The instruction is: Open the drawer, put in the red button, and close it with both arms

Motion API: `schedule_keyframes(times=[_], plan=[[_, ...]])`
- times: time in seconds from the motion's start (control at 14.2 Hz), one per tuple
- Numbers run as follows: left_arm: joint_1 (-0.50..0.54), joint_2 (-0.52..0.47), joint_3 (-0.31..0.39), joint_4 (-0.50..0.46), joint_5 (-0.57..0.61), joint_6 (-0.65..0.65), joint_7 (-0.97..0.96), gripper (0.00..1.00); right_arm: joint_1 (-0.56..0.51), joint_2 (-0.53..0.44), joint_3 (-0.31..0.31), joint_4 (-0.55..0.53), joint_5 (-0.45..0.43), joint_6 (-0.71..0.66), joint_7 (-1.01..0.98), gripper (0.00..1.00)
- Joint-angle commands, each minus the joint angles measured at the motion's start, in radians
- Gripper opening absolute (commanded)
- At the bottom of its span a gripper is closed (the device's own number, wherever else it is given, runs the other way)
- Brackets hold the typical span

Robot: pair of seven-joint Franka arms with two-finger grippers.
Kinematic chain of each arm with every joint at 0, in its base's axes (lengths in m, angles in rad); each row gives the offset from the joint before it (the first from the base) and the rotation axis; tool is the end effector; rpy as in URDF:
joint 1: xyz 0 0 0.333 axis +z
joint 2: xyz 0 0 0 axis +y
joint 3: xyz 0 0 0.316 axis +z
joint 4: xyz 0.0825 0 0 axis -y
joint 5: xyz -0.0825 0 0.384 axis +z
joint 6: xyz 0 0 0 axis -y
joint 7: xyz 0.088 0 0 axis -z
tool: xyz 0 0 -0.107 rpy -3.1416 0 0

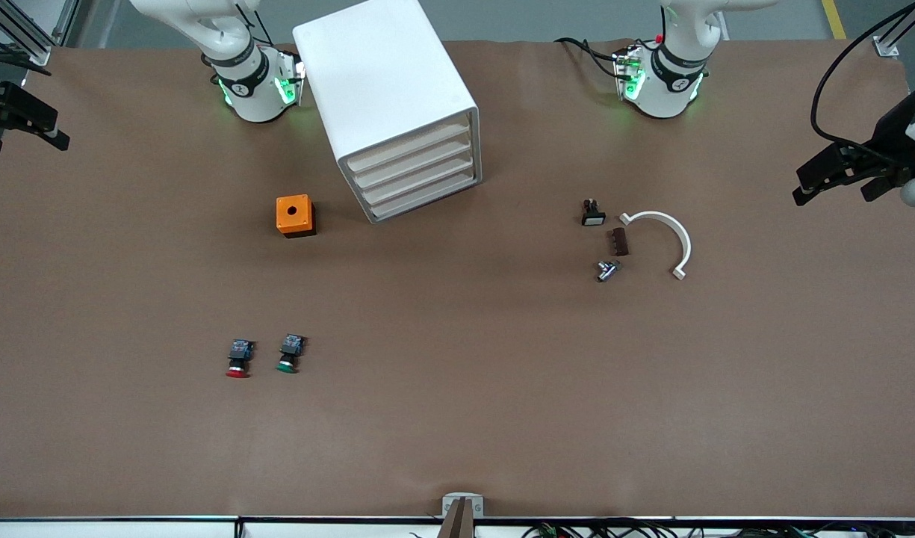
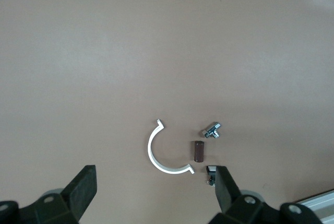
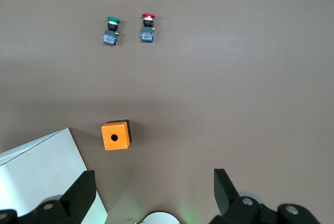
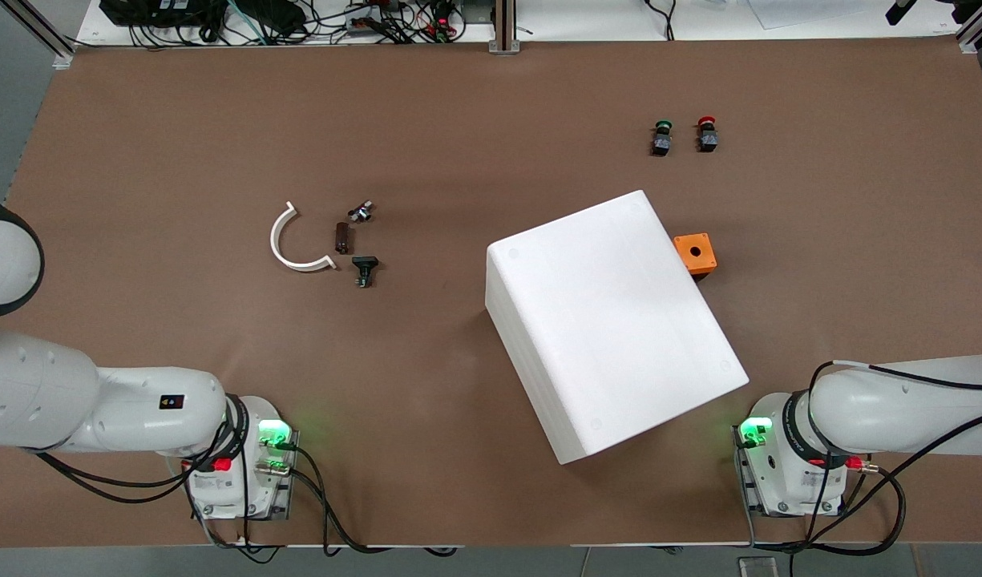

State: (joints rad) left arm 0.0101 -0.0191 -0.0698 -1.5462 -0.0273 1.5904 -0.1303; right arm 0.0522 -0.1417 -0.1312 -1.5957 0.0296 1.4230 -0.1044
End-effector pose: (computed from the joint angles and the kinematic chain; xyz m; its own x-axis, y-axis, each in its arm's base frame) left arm 0.5499 -0.0362 0.6485 0.9957 0.0711 0.0593 0.0691 -0.9970 0.0339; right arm 0.4922 -0.0411 0.6740 0.9991 0.0316 -0.0269 0.0302 -0.9982 -0.0509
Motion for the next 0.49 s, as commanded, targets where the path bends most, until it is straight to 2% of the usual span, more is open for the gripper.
schedule_keyframes(times=[0.0, 0.42], plan=[[0.042, 0.008, -0.005, 0.012, 0.006, -0.003, 0.011, 1.0, -0.006, -0.027, 0.004, -0.026, 0.016, 0.002, 0.005, 1.0], [0.053, 0.111, -0.004, 0.012, 0.015, 0.028, 0.012, 1.0, -0.006, -0.025, 0.004, -0.026, 0.016, 0.002, 0.003, 1.0]])
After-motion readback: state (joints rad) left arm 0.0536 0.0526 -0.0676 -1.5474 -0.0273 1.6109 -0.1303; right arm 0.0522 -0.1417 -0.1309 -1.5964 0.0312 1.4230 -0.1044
